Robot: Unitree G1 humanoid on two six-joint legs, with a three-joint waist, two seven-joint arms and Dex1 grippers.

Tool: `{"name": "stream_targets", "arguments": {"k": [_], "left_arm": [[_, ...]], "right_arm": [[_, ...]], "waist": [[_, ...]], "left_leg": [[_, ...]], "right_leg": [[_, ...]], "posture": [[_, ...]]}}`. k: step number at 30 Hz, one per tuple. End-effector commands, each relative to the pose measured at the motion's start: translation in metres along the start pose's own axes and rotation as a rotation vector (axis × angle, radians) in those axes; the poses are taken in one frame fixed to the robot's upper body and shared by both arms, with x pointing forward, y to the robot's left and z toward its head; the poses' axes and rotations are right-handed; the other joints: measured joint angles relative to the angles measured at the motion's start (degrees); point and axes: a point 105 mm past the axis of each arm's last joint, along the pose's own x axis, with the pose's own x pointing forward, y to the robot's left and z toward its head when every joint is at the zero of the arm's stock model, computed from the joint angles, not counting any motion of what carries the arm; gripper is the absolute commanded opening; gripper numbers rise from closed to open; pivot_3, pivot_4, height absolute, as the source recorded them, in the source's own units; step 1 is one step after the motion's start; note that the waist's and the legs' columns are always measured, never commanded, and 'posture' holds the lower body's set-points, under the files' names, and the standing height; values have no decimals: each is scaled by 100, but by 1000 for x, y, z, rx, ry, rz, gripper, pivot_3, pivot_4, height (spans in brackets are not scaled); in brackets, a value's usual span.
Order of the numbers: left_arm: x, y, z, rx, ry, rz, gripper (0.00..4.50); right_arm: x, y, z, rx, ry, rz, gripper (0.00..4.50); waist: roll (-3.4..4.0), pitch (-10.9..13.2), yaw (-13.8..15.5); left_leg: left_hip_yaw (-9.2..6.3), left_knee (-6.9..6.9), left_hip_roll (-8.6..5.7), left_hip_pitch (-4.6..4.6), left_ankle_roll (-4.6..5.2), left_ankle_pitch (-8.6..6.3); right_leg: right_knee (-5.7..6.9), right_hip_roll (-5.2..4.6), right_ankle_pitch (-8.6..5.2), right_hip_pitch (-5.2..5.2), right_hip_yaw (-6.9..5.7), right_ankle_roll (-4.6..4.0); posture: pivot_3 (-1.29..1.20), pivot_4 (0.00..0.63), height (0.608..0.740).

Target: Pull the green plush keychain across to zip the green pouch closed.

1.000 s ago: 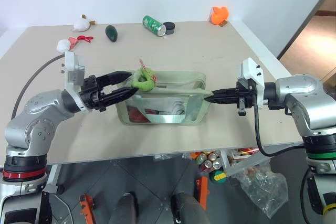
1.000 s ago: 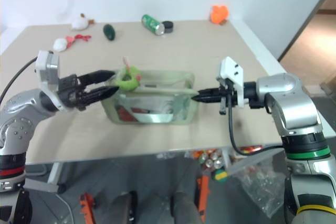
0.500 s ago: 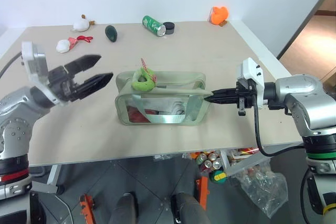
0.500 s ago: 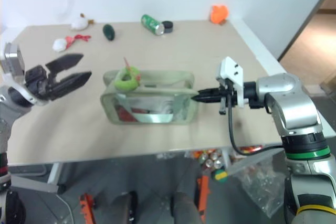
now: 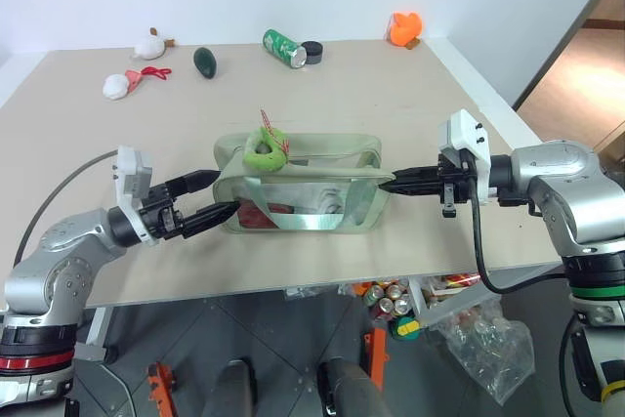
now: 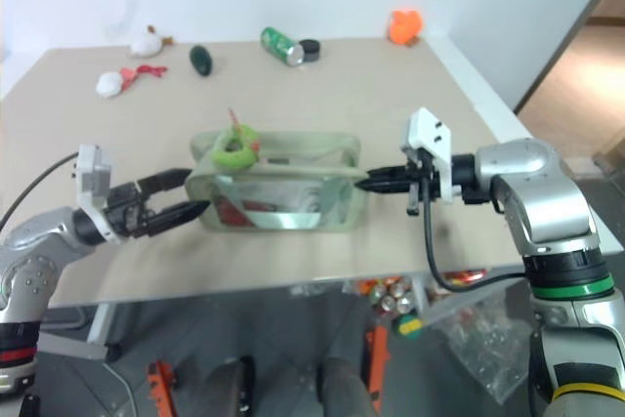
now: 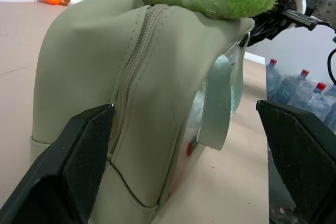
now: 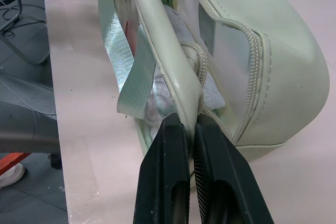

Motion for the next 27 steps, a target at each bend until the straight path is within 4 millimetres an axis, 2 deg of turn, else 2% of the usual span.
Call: {"name": "stream_targets", "arguments": {"k": [1, 4, 6, 8, 10, 17, 21, 27], "left_arm": [[5, -11, 10, 18, -34, -64, 3143], [5, -11, 12, 13, -39, -66, 2086], [4, -11, 15, 15, -48, -63, 1623], [4, -10, 18, 17, -58, -57, 679], [4, -9, 19, 18, -63, -52, 13], [5, -9, 19, 31, -58, -35, 13], [6, -8, 19, 40, -57, -25, 0], [9, -5, 16, 56, -45, -3, 0]], "right_arm": [[-3, 2, 3, -19, 4, -2, 0], [-3, 2, 2, -18, 6, -2, 0], [-3, 2, 2, -18, 6, -1, 0], [-3, 2, 2, -18, 6, 0, 0], [-2, 2, 2, -19, 6, 2, 0], [-2, -1, 2, -2, -2, -4, 0], [-4, -6, 7, 5, -12, -24, 1286], [-12, -9, 7, 31, -15, -52, 3445]], "waist": [[-1, 0, 0], [-1, 0, 0], [-1, 0, -1], [-1, 0, -1], [-1, 0, -1], [-1, 0, -1], [-1, 0, -1], [-1, 0, -1]], "left_leg": [[0, 0, 0, 0, 0, 0], [0, 1, 0, 0, 0, 0], [0, 1, 0, 0, 0, 0], [0, 1, 0, 0, 0, 0], [0, 1, 0, 0, 0, 0], [0, 1, 0, -1, 0, 0], [0, 1, -1, -1, 0, 0], [1, 0, -1, -2, 0, 0]], "right_leg": [[0, 0, 0, 0, 0, 0], [0, 0, 0, 0, 0, 0], [0, 0, 0, 0, 0, 0], [0, 0, 0, 0, 0, 0], [0, 0, 0, 0, 0, 0], [0, -1, 0, 0, 0, 0], [0, -1, 0, 0, 1, 0], [-1, -2, 0, 0, 1, 1]], "posture": [[0, 150, 740], [0, 150, 740], [0, 150, 740], [0, 150, 740], [0, 150, 740], [0, 150, 740], [0, 150, 740], [0, 150, 740]]}}
